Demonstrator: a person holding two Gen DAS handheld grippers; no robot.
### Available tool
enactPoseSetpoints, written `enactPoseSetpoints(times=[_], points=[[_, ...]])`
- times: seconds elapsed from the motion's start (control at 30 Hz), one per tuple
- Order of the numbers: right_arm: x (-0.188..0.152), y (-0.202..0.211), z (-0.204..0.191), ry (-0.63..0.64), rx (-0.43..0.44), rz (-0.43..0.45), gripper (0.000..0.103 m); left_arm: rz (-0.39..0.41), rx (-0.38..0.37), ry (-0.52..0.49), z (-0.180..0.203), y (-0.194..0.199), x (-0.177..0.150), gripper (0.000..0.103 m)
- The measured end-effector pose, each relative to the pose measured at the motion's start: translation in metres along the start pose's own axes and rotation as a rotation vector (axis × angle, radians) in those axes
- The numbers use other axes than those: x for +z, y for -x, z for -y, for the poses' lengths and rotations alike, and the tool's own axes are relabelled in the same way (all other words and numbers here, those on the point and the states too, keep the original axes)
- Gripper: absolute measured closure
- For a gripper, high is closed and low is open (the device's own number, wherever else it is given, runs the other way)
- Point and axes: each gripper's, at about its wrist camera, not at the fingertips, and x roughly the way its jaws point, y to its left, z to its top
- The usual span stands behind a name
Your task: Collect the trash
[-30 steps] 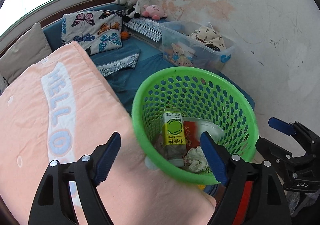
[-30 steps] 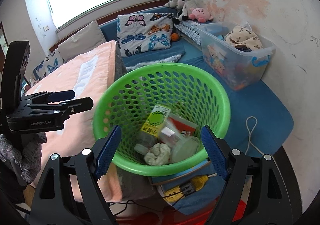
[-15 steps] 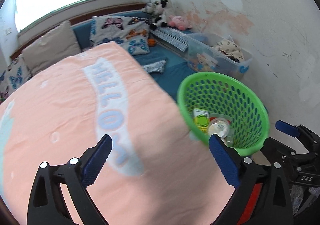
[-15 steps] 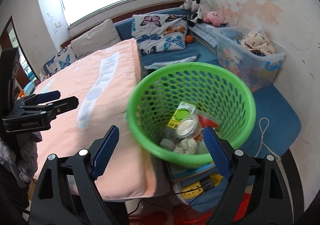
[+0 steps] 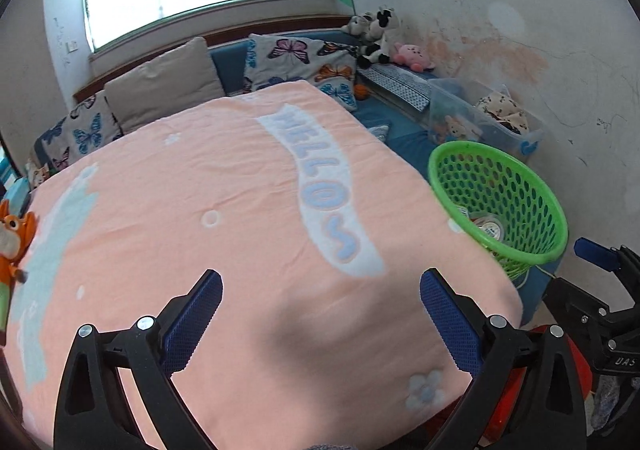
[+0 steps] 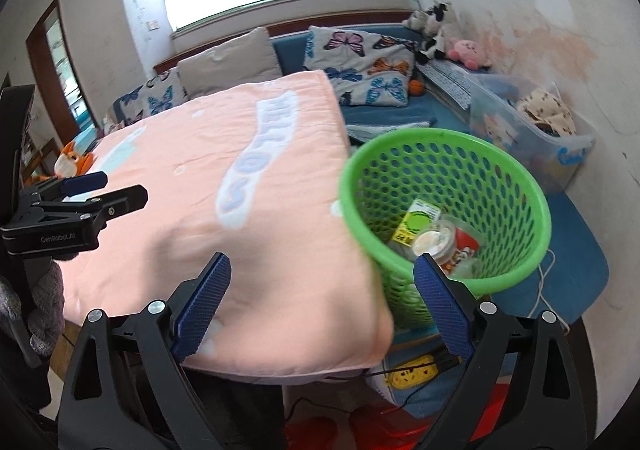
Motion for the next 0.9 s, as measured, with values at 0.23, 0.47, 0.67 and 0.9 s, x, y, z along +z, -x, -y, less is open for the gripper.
enactPoseSetpoints(times=[0.23,0.47,0.67,0.9], points=[[-0.006,0.003,-0.027,0.045,0.009,0.01,0.008,0.033,0.058,0.054,-0.027,0.023,-0.021,0.007],[-0.009,0.003,-0.038,0.049,0.027,0.011,0.007,0.049,0.116,0.093,-0.041,0.033,-0.037,0.007],[-0.01,0.008,-0.047,0.061,0.018,0.03,0.005,0.066,0.121,0.124,-0.047,0.041,-0.045,0.007],[-0.012,0.011,-0.054,0.069,0.026,0.045,0.005,0.093,0.138,0.127,-0.047,0.049,-0.051,0.007]])
